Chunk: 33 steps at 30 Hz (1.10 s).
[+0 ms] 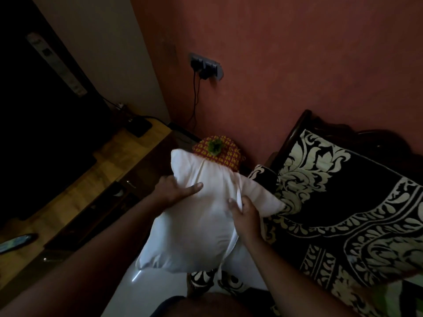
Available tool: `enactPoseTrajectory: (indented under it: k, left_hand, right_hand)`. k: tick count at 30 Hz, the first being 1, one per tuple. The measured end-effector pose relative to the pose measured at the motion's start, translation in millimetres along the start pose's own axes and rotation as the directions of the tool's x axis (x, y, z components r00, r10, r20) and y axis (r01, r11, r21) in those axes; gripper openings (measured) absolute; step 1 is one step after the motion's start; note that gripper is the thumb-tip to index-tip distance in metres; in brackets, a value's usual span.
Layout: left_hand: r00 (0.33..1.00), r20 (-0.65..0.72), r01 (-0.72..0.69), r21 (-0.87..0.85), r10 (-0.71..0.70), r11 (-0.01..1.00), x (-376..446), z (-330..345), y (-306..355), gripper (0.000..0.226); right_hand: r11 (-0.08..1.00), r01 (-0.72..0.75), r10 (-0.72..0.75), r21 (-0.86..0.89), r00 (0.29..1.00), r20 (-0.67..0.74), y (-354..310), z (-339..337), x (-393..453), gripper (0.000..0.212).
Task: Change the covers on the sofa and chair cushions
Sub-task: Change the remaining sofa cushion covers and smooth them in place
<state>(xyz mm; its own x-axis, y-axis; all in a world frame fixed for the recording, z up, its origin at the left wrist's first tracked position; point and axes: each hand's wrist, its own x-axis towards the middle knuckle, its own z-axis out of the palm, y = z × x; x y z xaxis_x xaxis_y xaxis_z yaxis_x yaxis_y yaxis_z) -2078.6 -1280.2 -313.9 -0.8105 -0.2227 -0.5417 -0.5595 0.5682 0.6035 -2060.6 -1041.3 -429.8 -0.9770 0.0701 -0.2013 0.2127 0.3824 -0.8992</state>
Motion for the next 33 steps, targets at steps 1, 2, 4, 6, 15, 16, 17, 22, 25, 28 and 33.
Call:
enactPoseTrajectory:
  k: [1,2,4,6,15,16,17,22,25,28,33]
  left_hand:
    - [0.995,-0.104,0.002,0.026,0.001,1.000,-1,5,3,0.127]
    - [0.984,-0.176,-0.021,-0.019,0.017,1.000,-2,14,6,0.128]
    - [0.970,-0.232,-0.085,-0.068,0.067,0.994,-4,27,7,0.127]
    - [0.971,-0.212,-0.125,-0.076,0.106,0.989,-2,37,1,0.109]
    - [0.967,0.143,-0.224,0.096,0.209,0.970,-11,38,-2,0.064]
    - [0.976,0.144,-0.191,0.193,0.165,0.962,-13,36,2,0.060]
    - [0.979,0.141,-0.184,0.320,0.146,0.929,-14,36,5,0.055]
    - [0.989,0.072,-0.145,0.684,0.132,0.715,-23,53,10,0.036]
    - [0.998,-0.045,0.003,0.690,0.039,0.724,-21,60,11,0.028]
    - [1.000,-0.021,0.003,0.689,0.016,0.725,-21,64,12,0.024]
    - [0.995,-0.098,0.028,0.576,0.035,0.817,-15,59,18,0.031]
  right_hand:
    - [0.999,0.030,-0.030,-0.024,0.999,0.032,0,2,-3,0.024]
    - [0.998,0.057,-0.055,-0.042,0.997,0.053,1,3,-5,0.030]
    - [0.995,0.061,-0.055,-0.084,0.996,0.070,4,5,-7,0.036]
    - [0.987,0.008,0.001,-0.159,0.998,0.058,6,1,-3,0.034]
    - [0.673,0.062,0.073,-0.737,0.986,0.150,-24,-26,49,0.024]
    - [0.677,0.063,0.059,-0.734,0.989,0.139,-27,-24,52,0.025]
    - [0.684,0.059,0.051,-0.727,0.990,0.128,-29,-23,55,0.026]
    - [0.698,0.247,-0.014,-0.672,0.943,0.332,-44,-13,56,0.019]
    - [0.731,0.310,-0.107,-0.607,0.932,0.346,-58,2,46,0.020]
    - [0.858,0.305,-0.212,-0.412,0.943,0.258,-67,11,36,0.019]
    - [0.918,0.310,-0.273,-0.247,0.946,0.172,-70,20,21,0.015]
